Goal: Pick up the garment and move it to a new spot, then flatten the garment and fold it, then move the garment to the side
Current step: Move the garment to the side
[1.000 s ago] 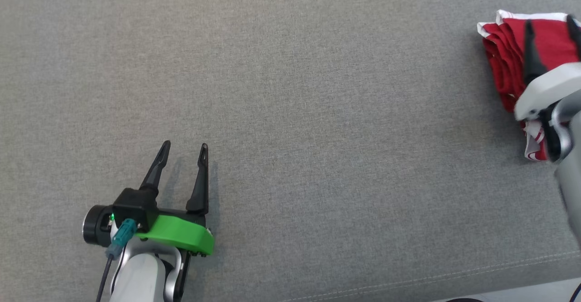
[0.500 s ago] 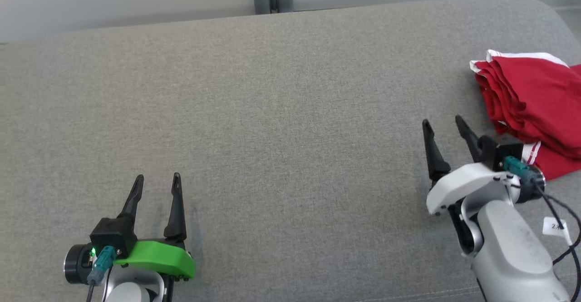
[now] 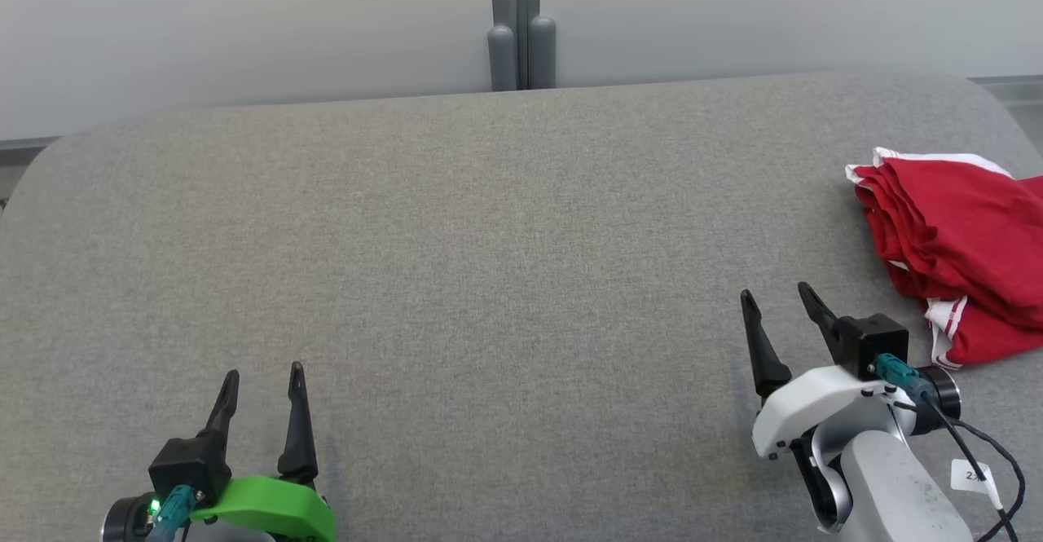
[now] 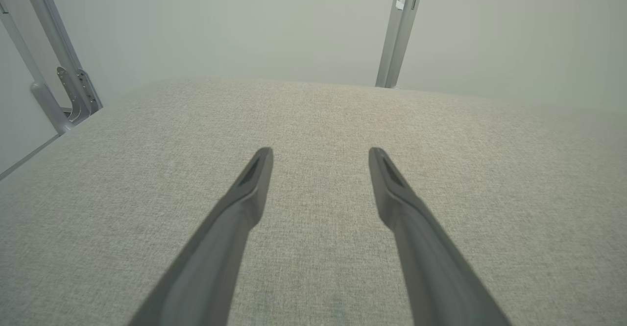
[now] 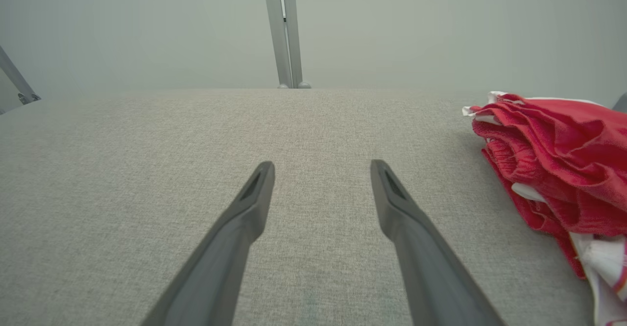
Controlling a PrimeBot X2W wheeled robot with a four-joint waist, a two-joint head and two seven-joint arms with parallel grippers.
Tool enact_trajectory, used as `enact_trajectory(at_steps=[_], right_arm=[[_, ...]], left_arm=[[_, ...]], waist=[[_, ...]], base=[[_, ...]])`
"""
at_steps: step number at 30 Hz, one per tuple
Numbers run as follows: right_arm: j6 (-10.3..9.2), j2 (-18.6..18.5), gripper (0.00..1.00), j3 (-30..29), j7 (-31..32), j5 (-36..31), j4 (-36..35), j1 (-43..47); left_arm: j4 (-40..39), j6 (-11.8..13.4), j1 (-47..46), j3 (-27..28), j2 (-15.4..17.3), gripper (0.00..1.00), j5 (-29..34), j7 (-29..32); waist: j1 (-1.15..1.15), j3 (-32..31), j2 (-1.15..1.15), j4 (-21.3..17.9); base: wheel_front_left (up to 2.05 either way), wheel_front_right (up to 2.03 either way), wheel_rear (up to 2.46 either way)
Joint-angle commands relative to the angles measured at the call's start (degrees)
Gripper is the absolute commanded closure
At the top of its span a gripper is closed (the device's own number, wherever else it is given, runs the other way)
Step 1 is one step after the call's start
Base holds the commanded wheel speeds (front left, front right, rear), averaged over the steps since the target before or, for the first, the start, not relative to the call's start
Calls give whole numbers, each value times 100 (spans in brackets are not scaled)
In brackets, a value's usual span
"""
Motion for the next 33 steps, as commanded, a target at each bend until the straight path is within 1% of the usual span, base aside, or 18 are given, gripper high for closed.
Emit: enact_trajectory(at_steps=[1, 6, 11, 17, 33], right_arm=[[-10, 16, 0, -82, -15, -100, -87, 134], [-10, 57, 0, -114, -15, -265, -301, 335], [-10, 79, 0, -294, -15, -401, -597, 538], [-10, 81, 0, -271, -15, -439, -767, 685], [-10, 81, 0, -192, -15, -343, -886, 751]], left_arm=[[17, 44, 106, 20, 22, 0, -32, 5], [-24, 66, 179, 87, 22, 0, -48, 5], [-42, 38, 205, 81, 23, 0, -73, 5], [-57, 88, 258, 58, 23, 0, -91, 5], [-21, 61, 299, 38, 23, 0, -116, 5]], waist=[[0, -167, 0, 12], [0, -255, 0, -34], [0, -305, 0, -92], [0, -330, 0, -124], [0, -316, 0, -175]], base=[[0, 0, 0], [0, 0, 0], [0, 0, 0], [0, 0, 0], [0, 0, 0]])
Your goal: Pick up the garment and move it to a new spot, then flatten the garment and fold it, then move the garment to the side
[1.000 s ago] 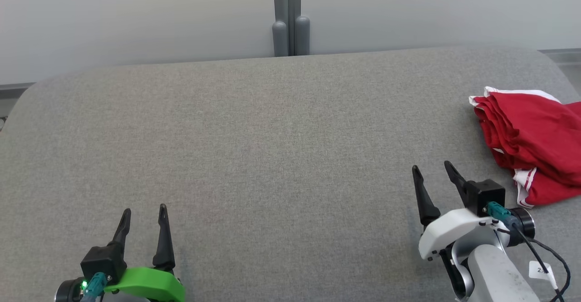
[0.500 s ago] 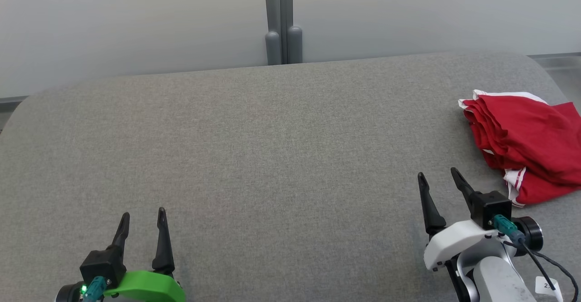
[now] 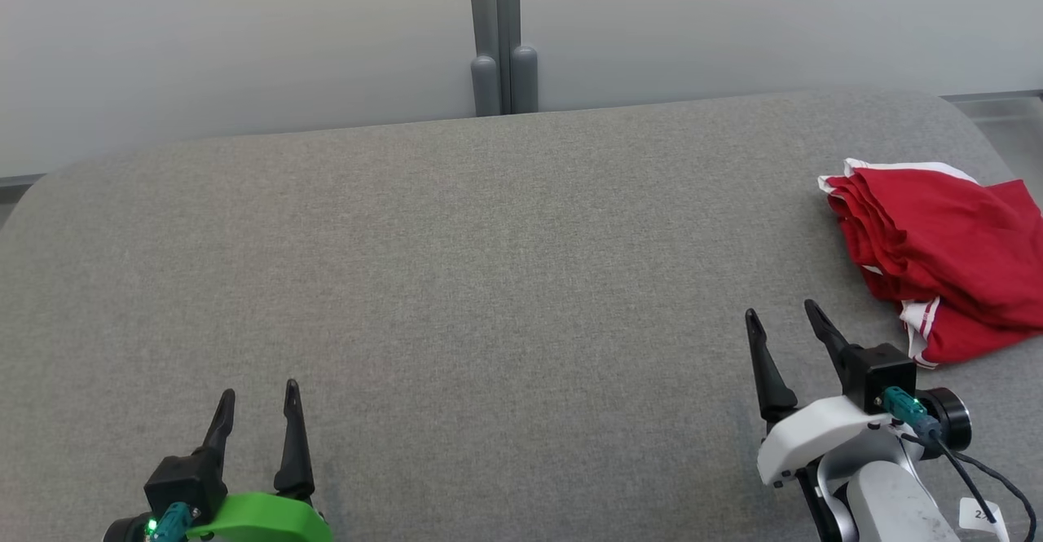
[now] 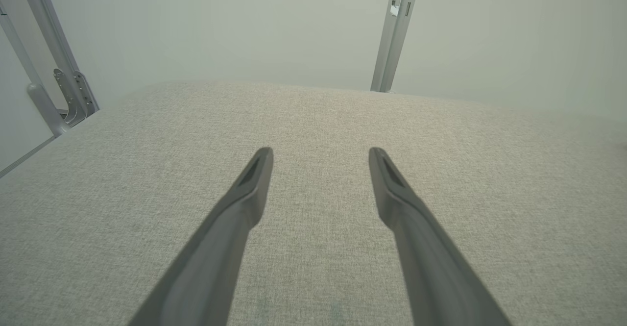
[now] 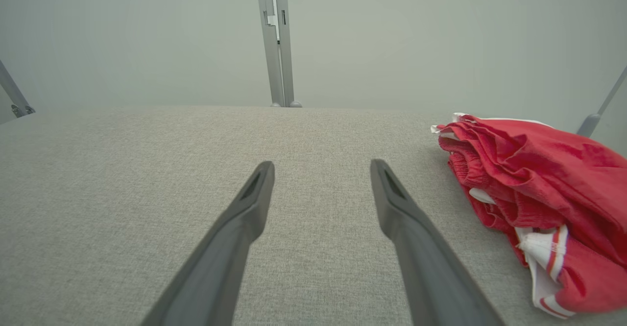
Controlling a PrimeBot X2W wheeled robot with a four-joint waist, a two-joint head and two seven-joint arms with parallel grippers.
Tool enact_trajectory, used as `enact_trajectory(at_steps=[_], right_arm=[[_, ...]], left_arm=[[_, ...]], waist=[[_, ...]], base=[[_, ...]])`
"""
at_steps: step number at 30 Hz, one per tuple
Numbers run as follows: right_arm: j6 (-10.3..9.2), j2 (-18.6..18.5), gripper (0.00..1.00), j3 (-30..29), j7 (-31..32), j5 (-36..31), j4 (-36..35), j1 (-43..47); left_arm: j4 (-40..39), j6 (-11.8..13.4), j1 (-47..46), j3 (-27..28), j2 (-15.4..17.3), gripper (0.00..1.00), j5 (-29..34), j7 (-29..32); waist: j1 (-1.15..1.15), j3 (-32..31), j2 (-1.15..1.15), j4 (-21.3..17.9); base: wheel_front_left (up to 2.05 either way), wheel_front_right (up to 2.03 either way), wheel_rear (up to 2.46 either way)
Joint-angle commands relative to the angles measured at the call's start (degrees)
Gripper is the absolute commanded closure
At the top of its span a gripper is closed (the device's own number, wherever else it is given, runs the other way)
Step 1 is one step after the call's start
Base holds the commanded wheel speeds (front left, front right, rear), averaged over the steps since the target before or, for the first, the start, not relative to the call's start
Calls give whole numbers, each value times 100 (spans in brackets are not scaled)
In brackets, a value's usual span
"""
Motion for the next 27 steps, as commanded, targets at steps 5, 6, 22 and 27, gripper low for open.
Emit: enact_trajectory(at_steps=[5, 6, 22, 27], right_arm=[[-10, -10, 0, -4, -15, 49, 21, 35], [-10, -9, 0, -1, -15, 50, 29, 30], [1, 15, 100, -105, 12, 19, 52, 23], [1, 33, 100, -189, 146, 347, 191, 86]], left_arm=[[-12, -27, 35, 3, 25, 0, -8, 5], [-18, -28, 31, 6, 25, 0, -14, 5], [36, -175, 14, -3, -16, 100, -213, 6], [186, -188, -9, 64, -32, 100, -511, 124]], waist=[[0, 14, 0, -69], [0, 15, 0, -70], [0, 19, 0, -79], [0, 20, 0, -76]], base=[[0, 0, 0], [0, 0, 0], [0, 0, 0], [0, 0, 0]])
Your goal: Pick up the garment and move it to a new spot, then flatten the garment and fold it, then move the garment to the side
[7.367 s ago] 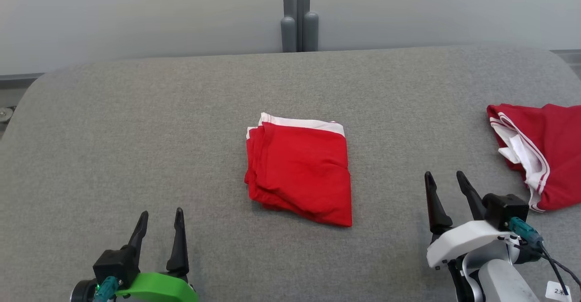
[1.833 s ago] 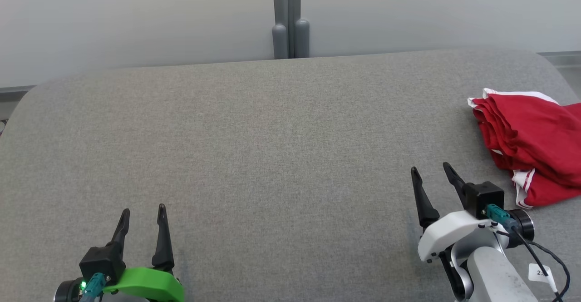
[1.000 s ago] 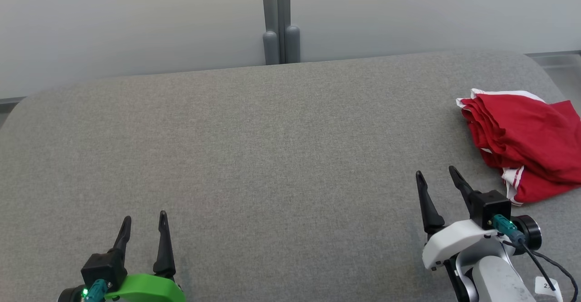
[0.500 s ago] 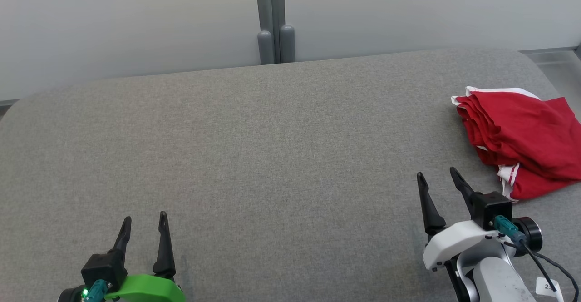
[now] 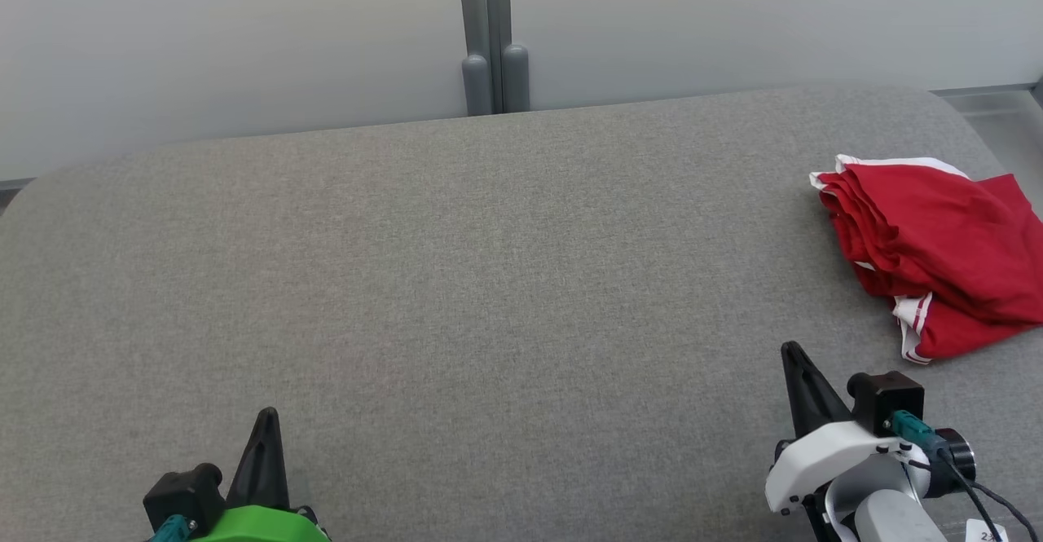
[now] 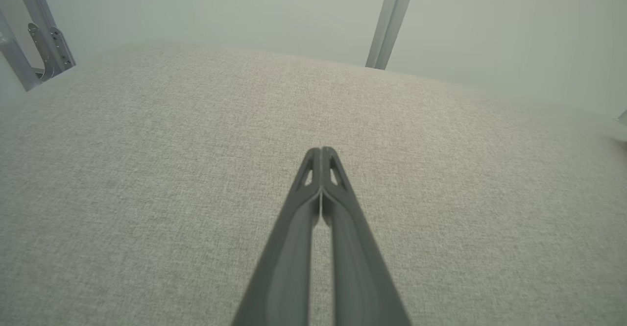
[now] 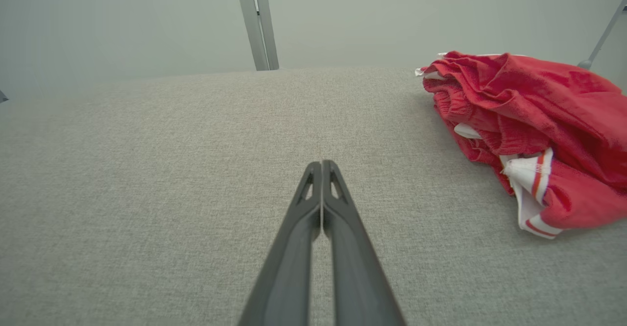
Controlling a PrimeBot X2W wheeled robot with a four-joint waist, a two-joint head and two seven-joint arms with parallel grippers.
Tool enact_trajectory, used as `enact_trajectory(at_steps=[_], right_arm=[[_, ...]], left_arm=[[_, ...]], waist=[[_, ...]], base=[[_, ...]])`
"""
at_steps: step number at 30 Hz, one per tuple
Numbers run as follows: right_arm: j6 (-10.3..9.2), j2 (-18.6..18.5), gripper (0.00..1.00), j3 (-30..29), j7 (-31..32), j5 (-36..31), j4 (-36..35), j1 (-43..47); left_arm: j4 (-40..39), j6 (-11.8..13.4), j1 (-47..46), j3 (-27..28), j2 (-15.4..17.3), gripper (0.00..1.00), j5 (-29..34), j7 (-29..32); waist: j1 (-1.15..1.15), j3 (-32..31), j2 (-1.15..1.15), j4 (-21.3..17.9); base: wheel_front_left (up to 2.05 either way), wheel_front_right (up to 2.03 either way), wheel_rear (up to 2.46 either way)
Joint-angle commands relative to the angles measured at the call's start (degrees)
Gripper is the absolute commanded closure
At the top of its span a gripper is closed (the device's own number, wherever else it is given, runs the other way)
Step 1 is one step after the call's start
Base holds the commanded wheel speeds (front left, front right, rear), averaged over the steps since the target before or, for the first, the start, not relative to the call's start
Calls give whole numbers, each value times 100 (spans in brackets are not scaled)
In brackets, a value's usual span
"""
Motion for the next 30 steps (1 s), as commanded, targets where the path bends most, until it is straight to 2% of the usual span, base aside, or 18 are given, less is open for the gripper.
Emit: enact_trajectory(at_steps=[1, 14, 30], right_arm=[[0, -14, 100, -73, 75, 270, -68, -140], [-1, -21, 100, -149, 392, 1785, -295, -79], [-2, -30, 100, -263, 746, 3338, -493, -46]], left_arm=[[-56, -13, -92, 62, 13, 100, -231, 71], [-179, -69, -199, 166, 22, 100, -1564, 420], [-285, -130, -331, 297, 33, 100, -2940, 801]], waist=[[0, 1, 0, 2], [0, 7, 0, 16], [0, 14, 0, 34]], base=[[0, 0, 0], [0, 0, 0], [0, 0, 0]])
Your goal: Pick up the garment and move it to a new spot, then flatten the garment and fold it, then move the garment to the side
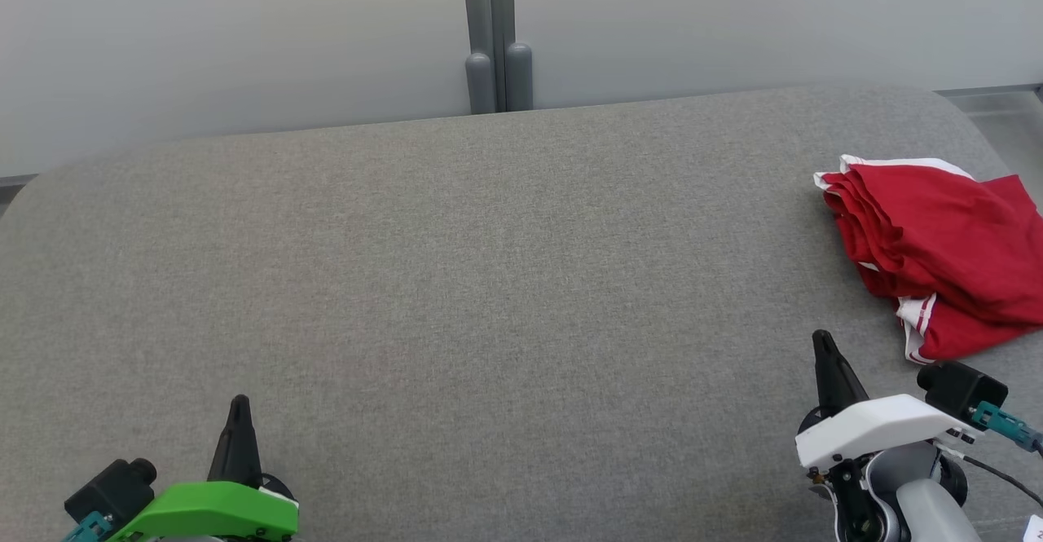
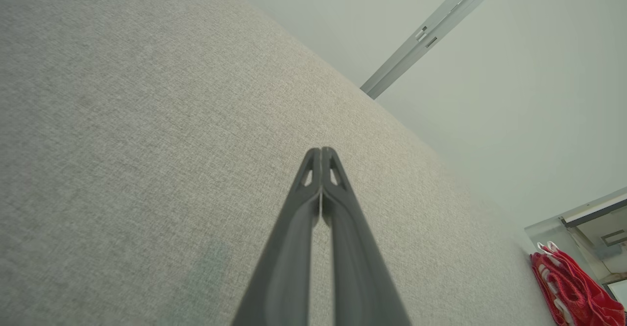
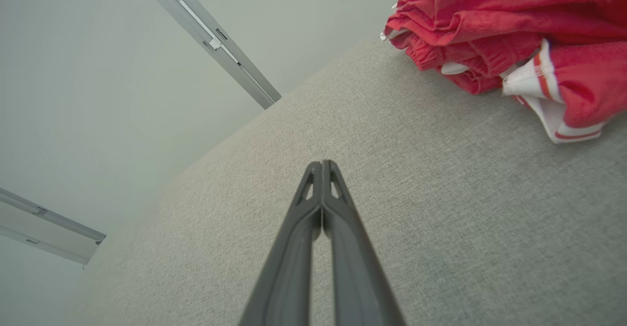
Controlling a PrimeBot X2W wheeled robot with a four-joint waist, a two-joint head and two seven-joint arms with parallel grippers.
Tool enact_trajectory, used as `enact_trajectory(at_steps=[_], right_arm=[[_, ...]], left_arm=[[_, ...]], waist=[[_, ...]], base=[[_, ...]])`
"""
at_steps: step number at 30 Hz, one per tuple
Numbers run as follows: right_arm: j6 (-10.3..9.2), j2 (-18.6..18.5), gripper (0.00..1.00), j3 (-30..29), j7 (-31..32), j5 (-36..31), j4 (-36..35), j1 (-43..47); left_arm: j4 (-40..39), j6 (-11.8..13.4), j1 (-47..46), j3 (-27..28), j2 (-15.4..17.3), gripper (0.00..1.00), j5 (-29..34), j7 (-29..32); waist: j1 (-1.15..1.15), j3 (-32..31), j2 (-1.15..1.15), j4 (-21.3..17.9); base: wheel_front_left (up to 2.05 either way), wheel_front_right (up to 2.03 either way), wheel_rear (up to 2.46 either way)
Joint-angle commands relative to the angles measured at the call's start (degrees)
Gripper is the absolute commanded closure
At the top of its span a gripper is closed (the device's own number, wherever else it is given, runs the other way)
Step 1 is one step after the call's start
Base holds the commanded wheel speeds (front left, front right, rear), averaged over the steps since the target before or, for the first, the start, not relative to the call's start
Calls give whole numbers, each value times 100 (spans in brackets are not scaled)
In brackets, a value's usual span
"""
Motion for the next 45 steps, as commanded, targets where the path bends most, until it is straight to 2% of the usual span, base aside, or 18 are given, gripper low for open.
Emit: enact_trajectory(at_steps=[1, 14, 45], right_arm=[[-1, -28, 100, -35, 51, 257, -124, -46], [-2, -34, 100, -127, 321, 1394, -258, -28], [-2, -47, 100, -290, 795, 3376, -489, 11]], left_arm=[[-99, -49, -191, 51, 32, 100, -221, 54], [-171, -93, -290, 152, 41, 100, -1229, 343], [-288, -163, -458, 329, 57, 100, -2982, 845]], waist=[[0, 1, 0, 2], [0, 7, 0, 17], [0, 20, 0, 50]], base=[[0, 0, 0], [0, 0, 0], [0, 0, 0]])
